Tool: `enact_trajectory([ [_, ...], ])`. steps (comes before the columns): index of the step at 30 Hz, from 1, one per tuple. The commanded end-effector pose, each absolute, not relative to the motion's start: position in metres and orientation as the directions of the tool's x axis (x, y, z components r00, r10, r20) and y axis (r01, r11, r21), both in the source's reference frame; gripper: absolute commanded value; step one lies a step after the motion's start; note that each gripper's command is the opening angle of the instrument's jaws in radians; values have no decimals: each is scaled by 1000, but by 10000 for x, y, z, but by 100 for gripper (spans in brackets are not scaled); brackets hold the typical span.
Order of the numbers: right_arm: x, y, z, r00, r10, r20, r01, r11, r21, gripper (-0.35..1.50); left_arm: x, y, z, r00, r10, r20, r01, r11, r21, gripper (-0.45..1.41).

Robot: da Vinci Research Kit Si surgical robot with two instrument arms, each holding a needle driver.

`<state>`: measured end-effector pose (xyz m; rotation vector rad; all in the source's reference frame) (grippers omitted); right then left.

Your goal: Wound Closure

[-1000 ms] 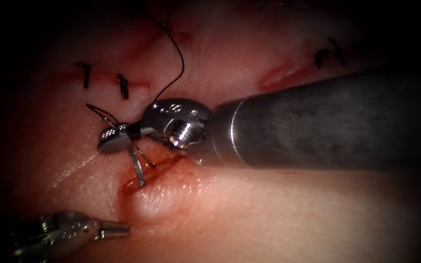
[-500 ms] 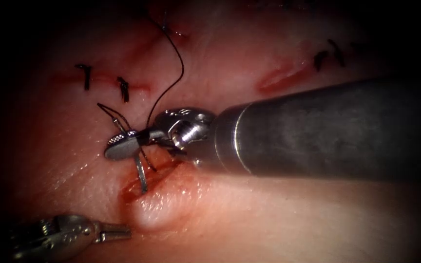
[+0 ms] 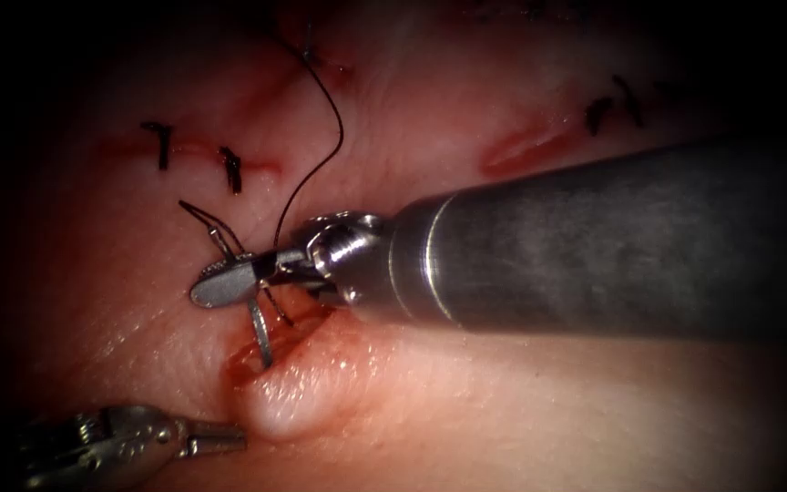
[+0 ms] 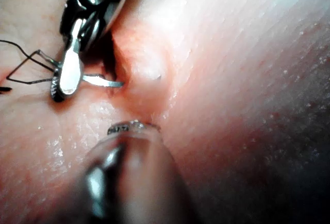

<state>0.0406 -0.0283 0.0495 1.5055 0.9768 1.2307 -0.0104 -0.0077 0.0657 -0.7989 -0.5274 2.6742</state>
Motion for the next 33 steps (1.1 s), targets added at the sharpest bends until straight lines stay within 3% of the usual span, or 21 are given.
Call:
enact_trajectory([
  [1, 418, -280, 499, 182, 945, 273, 18, -281, 960, -35, -110, -77, 663, -800, 381, -464, -176, -888, -425, -22],
  [9, 418, -292, 492, 212, 882, 422, -54, -420, 906, -35, -108, -76, 663, -800, 380, -464, -175, -888, -425, -22],
  [33, 432, -322, 463, 251, 811, 528, -30, -539, 842, -35, -107, -75, 664, -800, 379, -465, -174, -888, -425, -22],
])
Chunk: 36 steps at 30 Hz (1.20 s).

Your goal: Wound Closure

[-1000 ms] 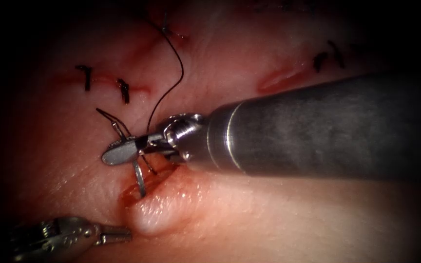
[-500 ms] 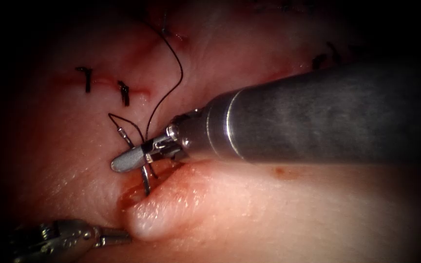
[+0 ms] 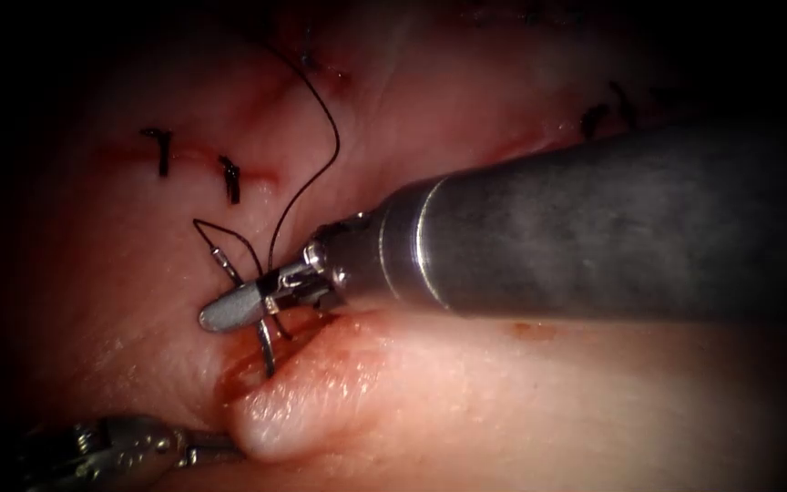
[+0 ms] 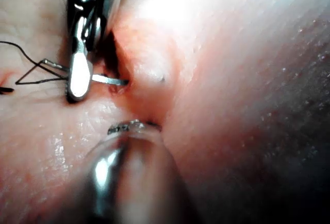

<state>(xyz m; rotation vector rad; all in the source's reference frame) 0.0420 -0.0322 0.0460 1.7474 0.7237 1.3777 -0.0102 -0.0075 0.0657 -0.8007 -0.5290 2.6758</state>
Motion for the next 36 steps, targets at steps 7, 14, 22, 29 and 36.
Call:
enact_trajectory([
  [7, 436, -331, 456, 262, 790, 555, -38, -566, 823, -35, -107, -75, 664, -800, 379, -465, -174, -888, -425, -22],
  [14, 440, -342, 449, 269, 754, 599, -41, -613, 789, -35, -106, -74, 664, -801, 378, -464, -175, -889, -423, -23],
  [22, 443, -351, 444, 277, 738, 615, -47, -629, 776, -35, -106, -74, 664, -801, 378, -464, -175, -889, -423, -23],
  [29, 444, -363, 436, 291, 717, 633, -54, -648, 759, -35, -106, -73, 665, -801, 378, -464, -177, -890, -421, -25],
  [36, 445, -373, 429, 303, 707, 639, -55, -656, 753, -35, -106, -73, 665, -802, 378, -463, -178, -891, -418, -25],
])
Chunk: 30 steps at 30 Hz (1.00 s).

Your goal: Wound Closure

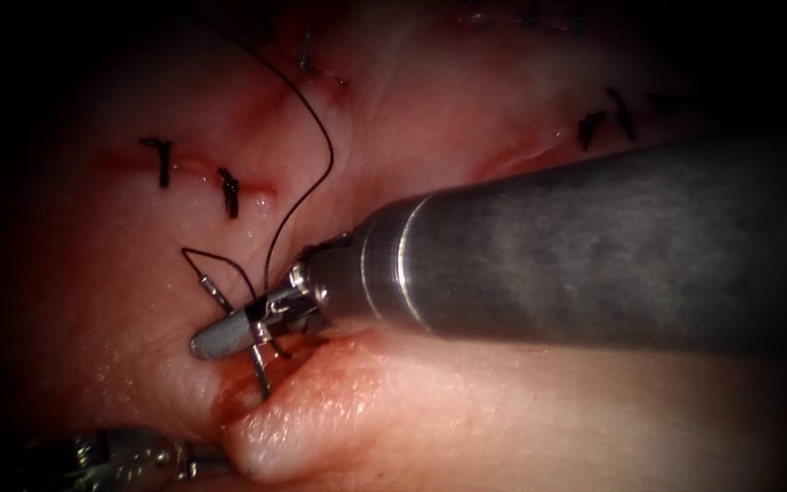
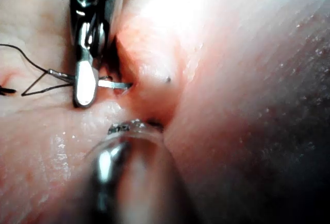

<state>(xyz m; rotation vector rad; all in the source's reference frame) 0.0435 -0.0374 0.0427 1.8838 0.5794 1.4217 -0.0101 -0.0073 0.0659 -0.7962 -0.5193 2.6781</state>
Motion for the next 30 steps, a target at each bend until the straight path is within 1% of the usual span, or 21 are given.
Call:
enact_trajectory([
  [1, 444, -374, 429, 304, 703, 643, -63, -658, 750, -35, -106, -73, 665, -802, 378, -463, -178, -891, -418, -25],
  [16, 439, -386, 422, 302, 698, 649, -68, -664, 745, -35, -106, -73, 665, -802, 378, -463, -179, -891, -418, -25],
  [18, 438, -381, 426, 271, 707, 654, -67, -664, 745, -35, -106, -73, 665, -802, 378, -462, -179, -890, -418, -25],
  [22, 433, -359, 441, 148, 820, 552, -4, -558, 830, -35, -106, -74, 665, -802, 379, -462, -179, -890, -418, -25],
  [23, 430, -350, 447, 105, 846, 523, 15, -527, 849, -18, -106, -74, 665, -802, 379, -462, -179, -890, -418, -25],
  [24, 428, -343, 451, 68, 868, 492, 27, -494, 869, 26, -106, -74, 664, -802, 379, -462, -179, -890, -418, -25],
  [25, 425, -336, 455, 32, 887, 461, 46, -462, 886, 52, -106, -74, 664, -802, 379, -462, -179, -890, -418, -25],
  [26, 423, -329, 459, 2, 903, 429, 63, -428, 902, 54, -106, -74, 664, -802, 379, -462, -180, -890, -419, -25],
  [27, 419, -321, 464, -40, 930, 365, 86, -361, 929, 51, -106, -74, 664, -802, 379, -462, -180, -890, -419, -25],
  [28, 417, -314, 468, -74, 943, 324, 93, -317, 944, 76, -106, -74, 664, -802, 379, -462, -180, -890, -419, -25],
  [29, 415, -308, 471, -104, 949, 298, 91, -289, 953, 93, -106, -74, 664, -802, 379, -462, -180, -890, -419, -25],
  [30, 412, -300, 476, -134, 961, 240, 71, -233, 970, 101, -106, -74, 664, -802, 379, -462, -180, -890, -419, -25],
])
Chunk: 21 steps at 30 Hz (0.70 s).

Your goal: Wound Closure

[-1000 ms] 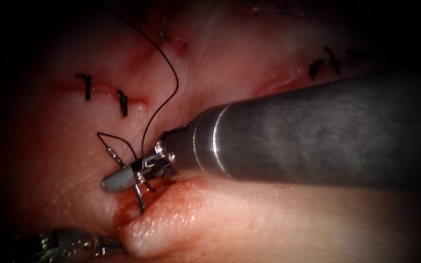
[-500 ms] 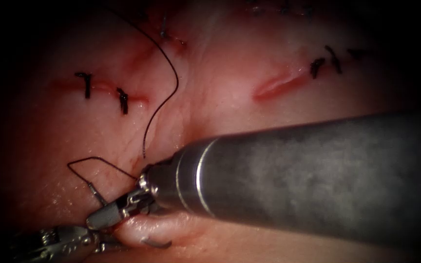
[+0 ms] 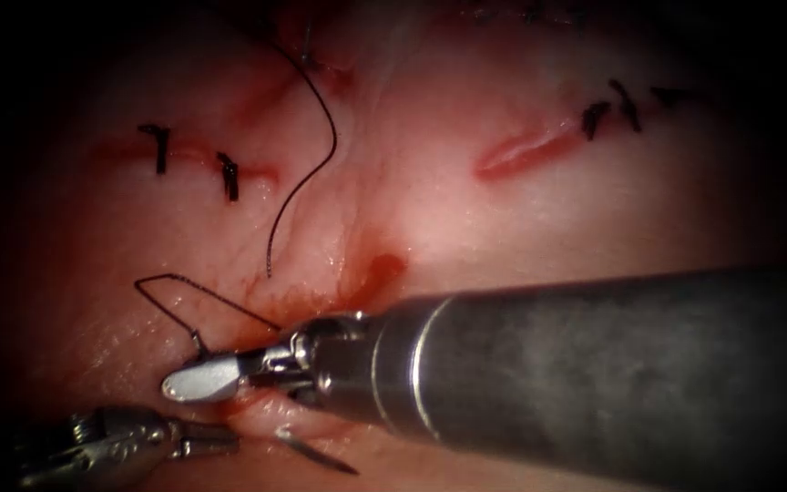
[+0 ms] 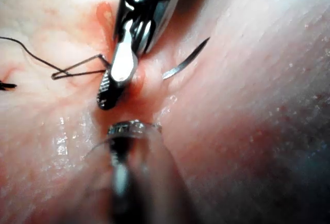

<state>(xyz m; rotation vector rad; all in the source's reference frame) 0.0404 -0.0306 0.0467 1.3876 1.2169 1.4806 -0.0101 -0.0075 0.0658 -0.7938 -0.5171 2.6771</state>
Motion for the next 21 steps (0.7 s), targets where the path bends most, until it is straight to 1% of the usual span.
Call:
enact_trajectory([
  [1, 409, -294, 480, -155, 970, 188, 56, -181, 982, 108, -107, -74, 663, -802, 380, -462, -180, -890, -419, -25],
  [2, 407, -288, 483, -172, 973, 152, 39, -147, 988, 113, -107, -74, 663, -802, 380, -461, -180, -890, -420, -25],
  [5, 396, -267, 494, -203, 979, 23, -30, -30, 999, 120, -107, -75, 659, -801, 383, -460, -182, -888, -423, -25],
  [9, 377, -236, 509, -212, 971, -109, -118, 85, 989, 128, -108, -76, 651, -799, 391, -458, -191, -886, -423, -25],
  [12, 361, -221, 519, -200, 964, -174, -171, 140, 975, 131, -109, -76, 643, -792, 401, -460, -208, -886, -415, -25],
  [13, 356, -218, 522, -188, 963, -193, -190, 157, 969, 131, -109, -75, 640, -788, 402, -467, -213, -888, -407, -20],
  [15, 348, -214, 526, -168, 961, -220, -223, 180, 958, 138, -111, -70, 633, -777, 395, -491, -218, -900, -378, -5],
  [17, 340, -212, 529, -140, 956, -256, -259, 214, 942, 145, -113, -64, 627, -770, 379, -514, -216, -912, -348, 14],
  [20, 328, -211, 529, -100, 945, -313, -300, 271, 915, 146, -120, -54, 618, -745, 348, -569, -211, -932, -294, 27],
  [21, 324, -211, 528, -95, 940, -327, -305, 286, 909, 146, -124, -49, 615, -733, 332, -594, -212, -941, -265, 47],
])
